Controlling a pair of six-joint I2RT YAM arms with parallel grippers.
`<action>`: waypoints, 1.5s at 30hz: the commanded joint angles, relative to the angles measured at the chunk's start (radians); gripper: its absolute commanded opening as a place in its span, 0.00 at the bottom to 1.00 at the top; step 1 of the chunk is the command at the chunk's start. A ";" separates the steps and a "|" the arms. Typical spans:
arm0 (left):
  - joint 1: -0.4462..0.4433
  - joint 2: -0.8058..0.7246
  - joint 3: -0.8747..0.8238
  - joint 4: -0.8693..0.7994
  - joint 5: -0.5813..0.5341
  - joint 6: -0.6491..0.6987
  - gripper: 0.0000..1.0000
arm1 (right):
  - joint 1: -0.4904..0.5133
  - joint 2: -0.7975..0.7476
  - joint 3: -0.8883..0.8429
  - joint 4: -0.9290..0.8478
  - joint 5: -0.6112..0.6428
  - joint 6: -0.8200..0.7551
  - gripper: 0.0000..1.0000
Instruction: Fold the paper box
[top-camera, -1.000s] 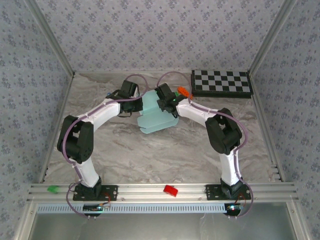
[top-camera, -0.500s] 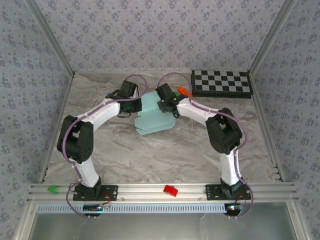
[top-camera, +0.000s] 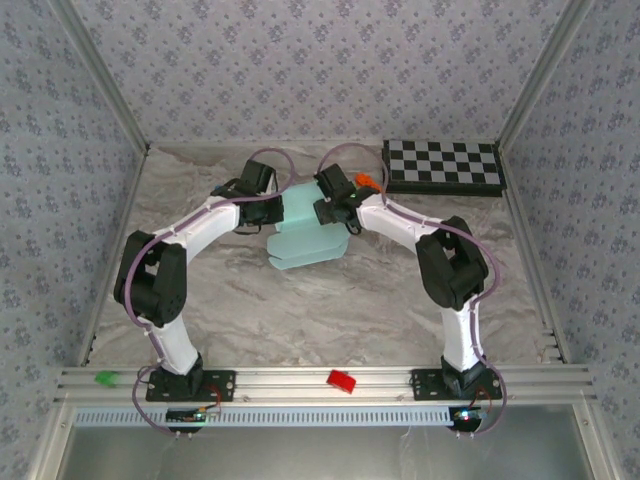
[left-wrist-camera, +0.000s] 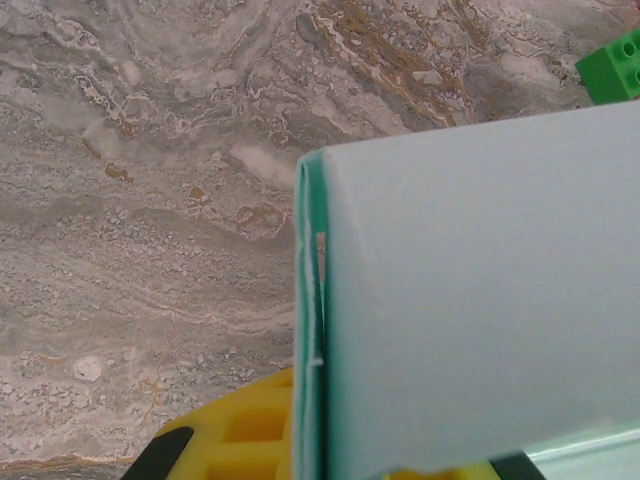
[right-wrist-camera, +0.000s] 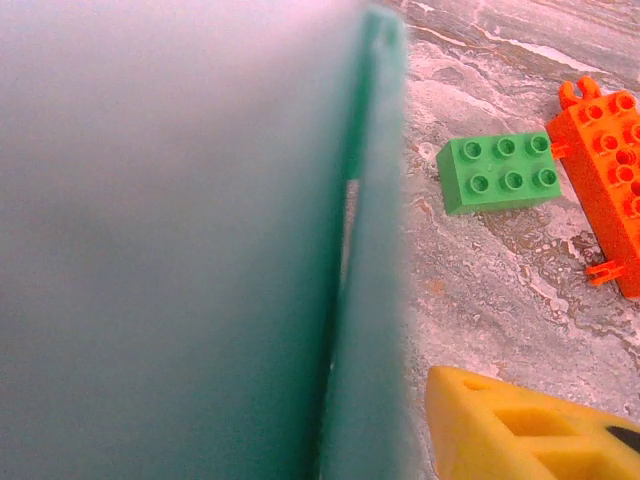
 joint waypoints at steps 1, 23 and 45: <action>0.001 0.008 0.035 -0.002 0.014 0.007 0.00 | -0.013 -0.045 0.031 0.007 -0.027 0.044 0.59; 0.000 0.007 0.032 -0.004 0.020 0.006 0.00 | -0.026 -0.012 0.097 0.067 0.084 0.040 0.41; 0.000 0.007 0.030 -0.002 0.024 0.004 0.00 | 0.021 0.049 0.131 0.045 0.283 -0.024 0.19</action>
